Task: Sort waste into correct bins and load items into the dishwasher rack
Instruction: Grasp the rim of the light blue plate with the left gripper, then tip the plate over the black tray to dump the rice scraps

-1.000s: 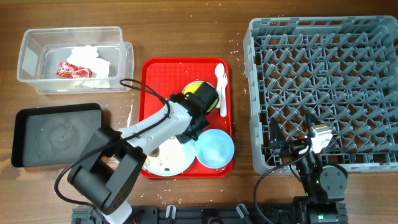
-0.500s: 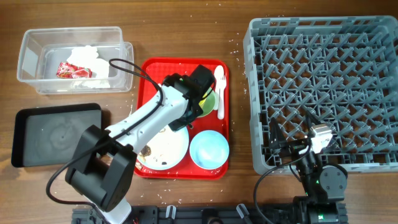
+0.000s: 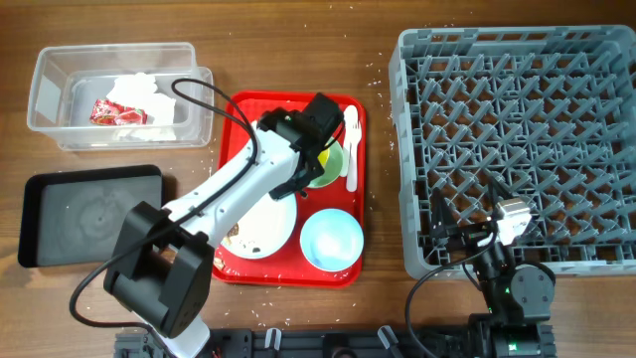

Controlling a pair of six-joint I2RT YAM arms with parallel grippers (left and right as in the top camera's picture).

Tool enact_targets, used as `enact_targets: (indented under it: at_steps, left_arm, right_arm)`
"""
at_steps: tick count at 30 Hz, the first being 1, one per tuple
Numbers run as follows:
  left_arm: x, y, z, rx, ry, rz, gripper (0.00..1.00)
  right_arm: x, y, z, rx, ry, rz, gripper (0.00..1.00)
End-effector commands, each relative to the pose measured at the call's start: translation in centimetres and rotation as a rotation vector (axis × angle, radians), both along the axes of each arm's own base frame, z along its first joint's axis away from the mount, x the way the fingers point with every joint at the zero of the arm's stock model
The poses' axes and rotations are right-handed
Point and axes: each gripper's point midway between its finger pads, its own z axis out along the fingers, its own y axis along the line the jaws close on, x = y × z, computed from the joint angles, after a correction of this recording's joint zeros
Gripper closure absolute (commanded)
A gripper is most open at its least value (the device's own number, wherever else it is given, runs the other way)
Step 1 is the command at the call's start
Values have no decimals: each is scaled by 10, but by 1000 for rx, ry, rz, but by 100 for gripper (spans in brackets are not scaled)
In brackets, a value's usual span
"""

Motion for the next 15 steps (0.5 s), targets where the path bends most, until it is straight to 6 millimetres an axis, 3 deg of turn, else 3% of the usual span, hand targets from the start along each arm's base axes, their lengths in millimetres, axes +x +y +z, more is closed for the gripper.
enact_targets:
  at_steps: [1, 9, 15]
  left_arm:
    - [16, 5, 18, 42, -49, -40, 96]
    - [18, 11, 28, 82, -51, -62, 96]
    - [24, 37, 65, 211, -89, -48, 96]
  right_arm:
    - [0, 0, 2, -17, -13, -2, 0]
    - [0, 0, 2, -17, -13, -2, 0]
    - [0, 0, 2, -17, -14, -2, 0]
